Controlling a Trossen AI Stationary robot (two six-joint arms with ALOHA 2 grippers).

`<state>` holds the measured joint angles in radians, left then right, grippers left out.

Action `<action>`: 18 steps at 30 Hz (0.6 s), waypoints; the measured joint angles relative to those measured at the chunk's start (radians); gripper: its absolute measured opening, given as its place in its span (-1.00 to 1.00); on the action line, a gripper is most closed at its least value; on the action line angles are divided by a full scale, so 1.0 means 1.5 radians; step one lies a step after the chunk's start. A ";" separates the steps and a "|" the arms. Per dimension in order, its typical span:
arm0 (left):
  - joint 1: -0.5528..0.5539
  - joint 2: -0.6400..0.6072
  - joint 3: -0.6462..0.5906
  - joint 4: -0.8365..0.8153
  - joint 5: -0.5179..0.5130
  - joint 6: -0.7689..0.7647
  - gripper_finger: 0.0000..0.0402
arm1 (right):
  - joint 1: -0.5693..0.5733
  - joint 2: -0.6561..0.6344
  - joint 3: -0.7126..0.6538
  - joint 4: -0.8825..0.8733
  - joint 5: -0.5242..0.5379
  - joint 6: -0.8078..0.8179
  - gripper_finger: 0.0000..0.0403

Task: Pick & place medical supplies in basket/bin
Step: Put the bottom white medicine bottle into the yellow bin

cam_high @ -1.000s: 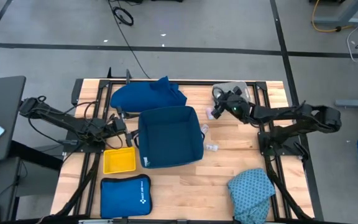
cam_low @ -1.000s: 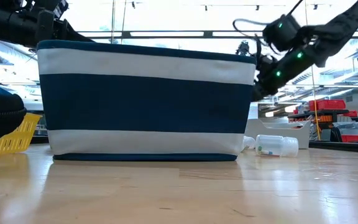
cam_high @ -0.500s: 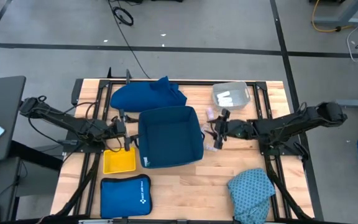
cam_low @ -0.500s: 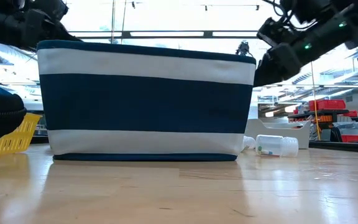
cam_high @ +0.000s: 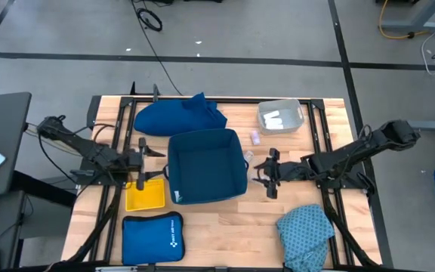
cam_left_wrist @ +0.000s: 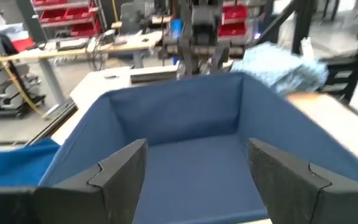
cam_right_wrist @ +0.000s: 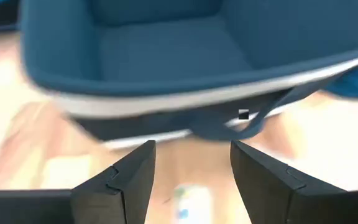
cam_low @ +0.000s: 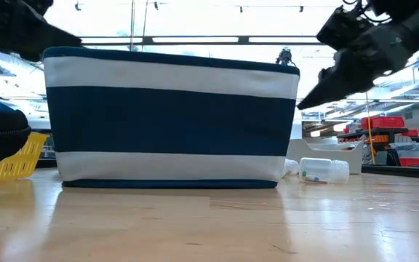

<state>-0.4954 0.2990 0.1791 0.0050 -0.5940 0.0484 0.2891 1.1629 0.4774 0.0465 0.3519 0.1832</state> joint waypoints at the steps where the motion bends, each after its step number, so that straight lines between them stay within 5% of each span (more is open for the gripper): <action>1: -0.005 -0.010 0.000 -0.005 -0.001 0.001 0.39 | 0.006 0.000 0.000 -0.006 -0.012 0.016 0.08; 11: -0.011 -0.040 0.000 -0.060 -0.020 -0.008 0.39 | 0.030 0.000 0.000 -0.092 -0.067 0.150 0.08; 18: -0.010 -0.039 0.000 -0.059 -0.039 -0.010 0.39 | 0.021 0.000 0.000 -0.149 -0.054 0.139 0.08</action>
<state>-0.5110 0.2401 0.1791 -0.0841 -0.6517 0.0334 0.3208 1.1635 0.4774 -0.1773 0.2704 0.3913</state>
